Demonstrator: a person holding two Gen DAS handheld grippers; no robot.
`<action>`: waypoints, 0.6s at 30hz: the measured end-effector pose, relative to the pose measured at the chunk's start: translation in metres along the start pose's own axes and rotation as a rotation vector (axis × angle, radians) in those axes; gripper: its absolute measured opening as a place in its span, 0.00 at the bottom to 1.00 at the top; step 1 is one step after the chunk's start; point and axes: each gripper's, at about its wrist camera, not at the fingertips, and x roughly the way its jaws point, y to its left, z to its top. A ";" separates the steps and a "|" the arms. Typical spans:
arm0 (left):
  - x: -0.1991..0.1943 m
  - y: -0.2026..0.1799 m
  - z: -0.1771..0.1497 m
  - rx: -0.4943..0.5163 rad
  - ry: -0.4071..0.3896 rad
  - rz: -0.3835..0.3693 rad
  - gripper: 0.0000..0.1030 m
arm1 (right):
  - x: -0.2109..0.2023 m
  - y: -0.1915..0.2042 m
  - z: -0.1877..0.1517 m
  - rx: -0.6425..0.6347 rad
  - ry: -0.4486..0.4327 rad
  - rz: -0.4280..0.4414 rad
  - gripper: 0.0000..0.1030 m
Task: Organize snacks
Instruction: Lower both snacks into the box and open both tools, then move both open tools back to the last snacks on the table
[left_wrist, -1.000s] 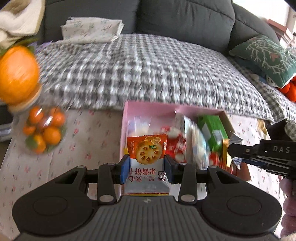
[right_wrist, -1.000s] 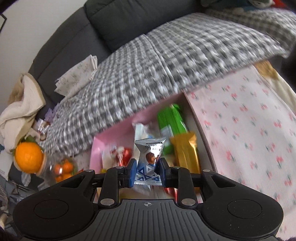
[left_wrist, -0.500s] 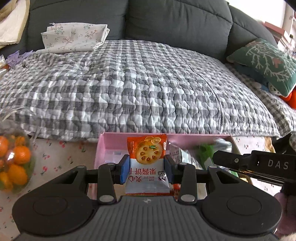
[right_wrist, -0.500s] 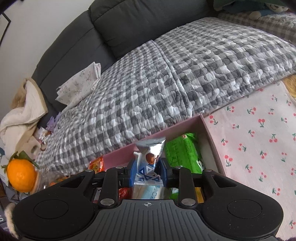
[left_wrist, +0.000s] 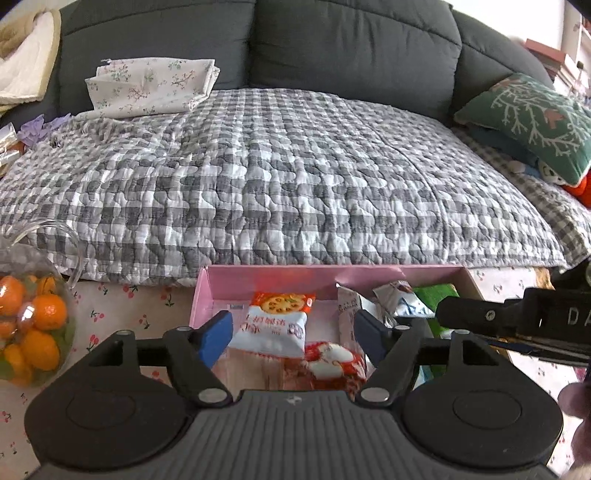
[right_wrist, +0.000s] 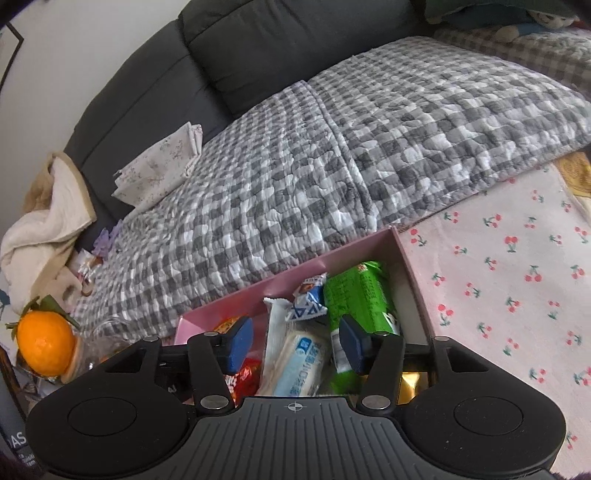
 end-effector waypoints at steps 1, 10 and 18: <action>-0.002 -0.001 -0.001 0.007 0.000 0.002 0.72 | -0.004 0.000 -0.001 0.002 0.001 -0.005 0.53; -0.040 -0.005 -0.024 0.038 0.028 0.004 0.82 | -0.051 0.002 -0.016 0.008 -0.004 -0.029 0.65; -0.078 -0.012 -0.043 0.107 0.020 0.018 0.90 | -0.091 0.016 -0.044 -0.021 0.008 -0.027 0.76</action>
